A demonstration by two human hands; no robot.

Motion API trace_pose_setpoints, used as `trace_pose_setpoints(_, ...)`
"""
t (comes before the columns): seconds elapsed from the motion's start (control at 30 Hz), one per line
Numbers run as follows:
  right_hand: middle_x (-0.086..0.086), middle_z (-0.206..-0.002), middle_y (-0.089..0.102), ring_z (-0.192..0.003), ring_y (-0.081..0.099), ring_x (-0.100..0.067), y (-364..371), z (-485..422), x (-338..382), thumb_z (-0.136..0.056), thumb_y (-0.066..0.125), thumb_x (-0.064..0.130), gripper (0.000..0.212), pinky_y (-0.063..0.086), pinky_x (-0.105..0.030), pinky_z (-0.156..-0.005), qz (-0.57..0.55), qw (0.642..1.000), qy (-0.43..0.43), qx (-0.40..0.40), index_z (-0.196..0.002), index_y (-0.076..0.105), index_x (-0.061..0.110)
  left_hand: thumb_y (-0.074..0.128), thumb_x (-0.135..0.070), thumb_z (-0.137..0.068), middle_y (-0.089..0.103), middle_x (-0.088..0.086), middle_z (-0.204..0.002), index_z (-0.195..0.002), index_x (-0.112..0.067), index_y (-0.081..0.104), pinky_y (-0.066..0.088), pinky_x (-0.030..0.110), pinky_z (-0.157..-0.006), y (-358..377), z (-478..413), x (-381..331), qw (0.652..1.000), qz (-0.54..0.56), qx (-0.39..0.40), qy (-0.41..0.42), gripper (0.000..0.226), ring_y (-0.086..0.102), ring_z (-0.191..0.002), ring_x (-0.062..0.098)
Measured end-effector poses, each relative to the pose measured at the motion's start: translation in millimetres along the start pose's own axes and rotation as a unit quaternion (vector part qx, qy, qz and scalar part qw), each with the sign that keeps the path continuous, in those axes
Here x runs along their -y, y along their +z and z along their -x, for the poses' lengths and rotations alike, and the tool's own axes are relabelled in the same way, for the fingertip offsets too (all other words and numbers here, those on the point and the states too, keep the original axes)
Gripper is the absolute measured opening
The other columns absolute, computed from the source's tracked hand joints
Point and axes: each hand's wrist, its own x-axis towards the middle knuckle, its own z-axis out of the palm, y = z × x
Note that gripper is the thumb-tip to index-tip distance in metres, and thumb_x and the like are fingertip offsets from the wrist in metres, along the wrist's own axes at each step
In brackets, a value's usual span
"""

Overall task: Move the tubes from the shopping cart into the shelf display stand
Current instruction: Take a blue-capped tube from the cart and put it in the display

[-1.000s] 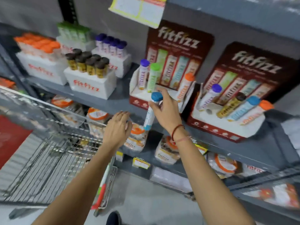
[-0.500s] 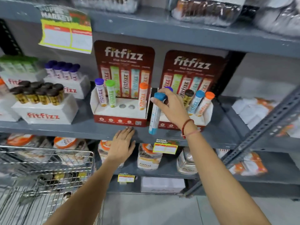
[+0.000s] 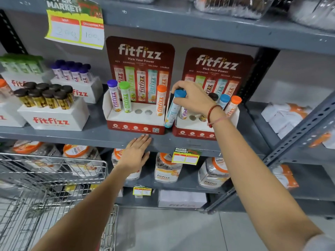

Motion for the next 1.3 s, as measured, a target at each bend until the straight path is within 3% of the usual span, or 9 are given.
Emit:
trace_pose_setpoints(0.17, 0.001, -0.096, 0.06, -0.092, 0.052, -0.011, 0.2, -15.8, 8.5, -0.082, 0.068, 0.023, 0.015, 0.039, -0.019, -0.075, -0.032, 0.999, -0.026, 0.014, -0.092, 0.065, 0.012, 0.048, -0.026, -0.093, 0.029, 0.01, -0.151, -0.142, -0.011, 0.027, 0.015, 0.039, -0.116, 5.3, -1.1, 9.1, 1.0, -0.014, -0.005, 0.015, 0.055, 0.023, -0.14, 0.022)
trace_pose_setpoints(0.23, -0.003, -0.104, 0.063, -0.095, 0.053, -0.012, 2.8, -22.8, 11.1, -0.084, 0.065, 0.019, 0.015, 0.041, -0.022, -0.08, -0.021, 0.999, -0.037, 0.027, -0.097, 0.064, 0.012, 0.05, -0.026, -0.092, 0.03, 0.012, -0.15, -0.141, -0.01, 0.029, 0.016, 0.04, -0.116, 5.0, -0.6, 12.8, 1.0, -0.016, -0.013, 0.002, 0.056, 0.025, -0.14, 0.024)
trace_pose_setpoints(0.4, -0.007, -0.12, 0.062, -0.11, 0.056, -0.016, 6.3, -46.9, 18.7, -0.083, 0.064, 0.011, 0.031, 0.037, -0.016, -0.085, 0.016, 0.997, -0.057, 0.041, -0.114, 0.06, 0.009, 0.048, -0.028, -0.093, 0.026, 0.01, -0.152, -0.142, -0.01, 0.025, 0.012, 0.037, -0.116, 0.8, 1.3, 17.8, 1.0, -0.021, -0.007, 0.003, 0.057, 0.021, -0.141, 0.021)
trace_pose_setpoints(0.57, -0.011, -0.126, 0.059, -0.12, 0.05, -0.023, 10.8, -72.1, 26.5, -0.084, 0.059, 0.003, 0.036, 0.042, -0.03, -0.1, 0.058, 0.993, -0.073, 0.079, -0.119, 0.058, 0.009, 0.044, -0.031, -0.095, 0.025, 0.008, -0.153, -0.143, -0.012, 0.022, 0.012, 0.036, -0.117, -2.9, 3.6, 26.1, 0.999, -0.039, -0.001, -0.008, 0.056, 0.019, -0.141, 0.02)
trace_pose_setpoints(0.83, -0.009, -0.125, 0.06, -0.116, 0.053, -0.024, 26.6, -98.8, 25.8, -0.081, 0.061, -0.005, 0.036, 0.039, -0.03, -0.099, 0.085, 0.985, -0.099, 0.113, -0.112, 0.061, 0.013, 0.039, -0.033, -0.096, 0.021, 0.007, -0.154, -0.144, -0.012, 0.018, 0.009, 0.036, -0.116, -4.6, 3.7, 29.8, 0.999, -0.044, 0.015, 0.004, 0.057, 0.014, -0.142, 0.02)
trace_pose_setpoints(1.07, -0.011, -0.128, 0.055, -0.121, 0.042, -0.027, 33.4, -110.8, 7.6, -0.082, 0.059, -0.005, 0.041, 0.032, -0.025, -0.092, 0.107, 0.986, -0.073, 0.109, -0.117, 0.058, 0.016, 0.036, -0.035, -0.097, 0.014, 0.006, -0.156, -0.145, -0.013, 0.013, 0.002, 0.032, -0.115, -4.4, 4.6, 31.8, 0.998, -0.058, 0.028, 0.01, 0.058, 0.009, -0.143, 0.018)
trace_pose_setpoints(1.2, -0.01, -0.134, 0.049, -0.121, 0.046, -0.027, 38.8, -115.2, 10.1, -0.084, 0.06, 0.0, 0.044, 0.039, -0.03, -0.099, 0.117, 0.982, -0.057, 0.139, -0.122, 0.055, 0.023, 0.035, -0.037, -0.097, 0.015, 0.006, -0.156, -0.145, -0.014, 0.013, 0.001, 0.031, -0.114, -2.7, 4.1, 32.4, 0.998, -0.057, 0.029, 0.005, 0.058, 0.009, -0.143, 0.018)
trace_pose_setpoints(1.3, -0.01, -0.132, 0.051, -0.119, 0.048, -0.026, 44.5, -114.7, 14.6, -0.084, 0.062, 0.002, 0.042, 0.04, -0.028, -0.094, 0.137, 0.975, -0.069, 0.159, -0.122, 0.056, 0.02, 0.035, -0.037, -0.097, 0.016, 0.006, -0.155, -0.145, -0.014, 0.014, 0.0, 0.031, -0.113, -2.1, 4.1, 31.9, 0.998, -0.053, 0.029, 0.003, 0.058, 0.01, -0.143, 0.018)
